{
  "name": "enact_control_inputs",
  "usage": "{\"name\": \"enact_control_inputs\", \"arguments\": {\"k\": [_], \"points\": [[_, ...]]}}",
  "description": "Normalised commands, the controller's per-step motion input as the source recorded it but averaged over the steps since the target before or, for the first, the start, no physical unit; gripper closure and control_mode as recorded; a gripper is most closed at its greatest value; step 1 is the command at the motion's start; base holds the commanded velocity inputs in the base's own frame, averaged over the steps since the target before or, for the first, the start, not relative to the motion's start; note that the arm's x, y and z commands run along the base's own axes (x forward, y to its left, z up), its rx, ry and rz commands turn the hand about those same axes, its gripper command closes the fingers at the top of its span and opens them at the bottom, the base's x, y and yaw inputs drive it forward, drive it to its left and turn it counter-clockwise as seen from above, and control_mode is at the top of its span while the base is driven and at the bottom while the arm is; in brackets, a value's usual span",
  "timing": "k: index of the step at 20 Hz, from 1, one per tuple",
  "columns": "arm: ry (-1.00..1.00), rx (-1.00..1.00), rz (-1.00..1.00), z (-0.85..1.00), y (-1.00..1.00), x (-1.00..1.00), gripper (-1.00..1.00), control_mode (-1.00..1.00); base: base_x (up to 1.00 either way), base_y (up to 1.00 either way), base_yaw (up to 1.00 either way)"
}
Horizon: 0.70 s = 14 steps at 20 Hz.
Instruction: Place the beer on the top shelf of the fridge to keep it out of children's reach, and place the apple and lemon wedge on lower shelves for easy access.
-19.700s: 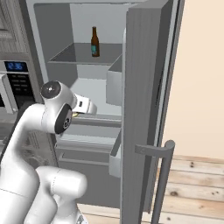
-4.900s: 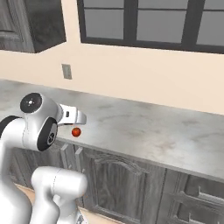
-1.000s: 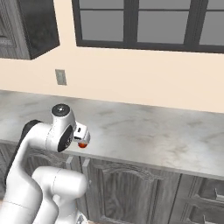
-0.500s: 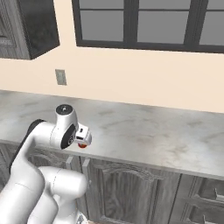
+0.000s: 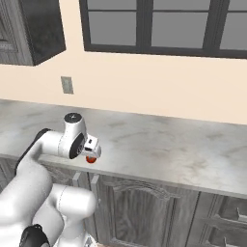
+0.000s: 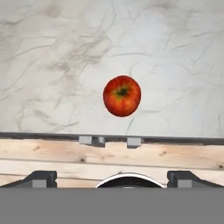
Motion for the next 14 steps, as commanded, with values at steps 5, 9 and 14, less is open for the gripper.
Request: {"name": "enact_control_inputs", "arguments": {"k": [5,9,14], "points": [[0.04,0.00,0.00,-0.18,0.00,0.21,-1.00,-1.00,0.00,0.00,0.00],[0.04,0.00,0.00,-0.22,0.00,0.17,-1.00,-1.00,0.00,0.00,0.00],[0.03,0.00,0.00,-0.28,0.00,0.14,-1.00,-1.00,0.00,0.00,0.00]]}}
